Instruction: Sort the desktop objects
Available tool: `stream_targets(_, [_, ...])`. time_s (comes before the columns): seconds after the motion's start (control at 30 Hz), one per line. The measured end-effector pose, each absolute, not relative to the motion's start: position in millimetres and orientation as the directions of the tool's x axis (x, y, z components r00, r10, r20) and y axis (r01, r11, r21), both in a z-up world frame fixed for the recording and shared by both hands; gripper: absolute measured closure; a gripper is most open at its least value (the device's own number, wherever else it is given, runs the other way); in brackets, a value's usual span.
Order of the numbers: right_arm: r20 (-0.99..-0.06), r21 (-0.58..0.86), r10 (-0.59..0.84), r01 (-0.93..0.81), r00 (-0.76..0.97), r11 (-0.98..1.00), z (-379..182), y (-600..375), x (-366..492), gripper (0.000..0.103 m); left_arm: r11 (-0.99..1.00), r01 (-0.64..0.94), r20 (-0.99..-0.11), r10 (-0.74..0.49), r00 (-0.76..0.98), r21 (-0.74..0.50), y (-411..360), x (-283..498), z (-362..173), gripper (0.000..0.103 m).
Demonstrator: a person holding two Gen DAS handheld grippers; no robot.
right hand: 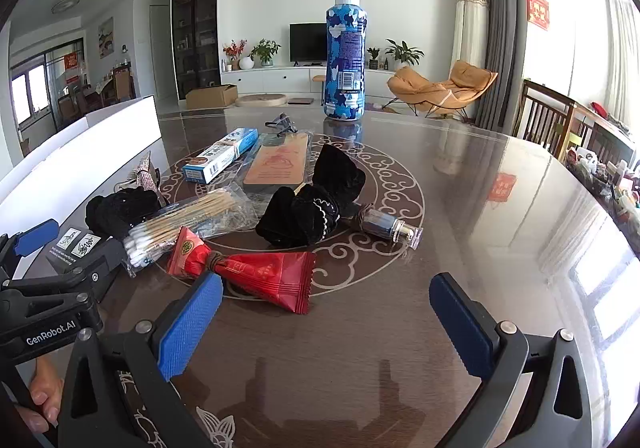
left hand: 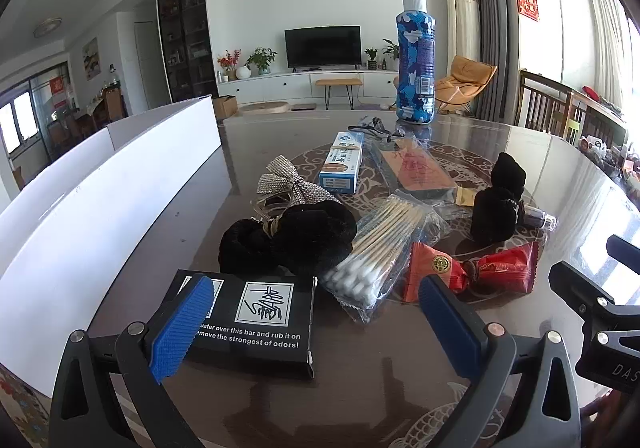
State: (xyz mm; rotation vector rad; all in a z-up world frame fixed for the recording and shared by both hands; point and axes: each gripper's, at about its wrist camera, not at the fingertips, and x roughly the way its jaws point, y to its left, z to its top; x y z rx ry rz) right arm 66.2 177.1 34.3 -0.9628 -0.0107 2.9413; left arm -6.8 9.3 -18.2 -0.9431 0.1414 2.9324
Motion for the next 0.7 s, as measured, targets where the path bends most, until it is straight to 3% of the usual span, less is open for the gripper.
stream_targets(0.7, [-0.604,-0.041,0.055,-0.038,-0.795,-0.998,32.7,174.3,63.1,0.0,-0.992,-0.094,-0.576,0.029,-0.817,0.084,10.1,-2.8,-18.0,0.0])
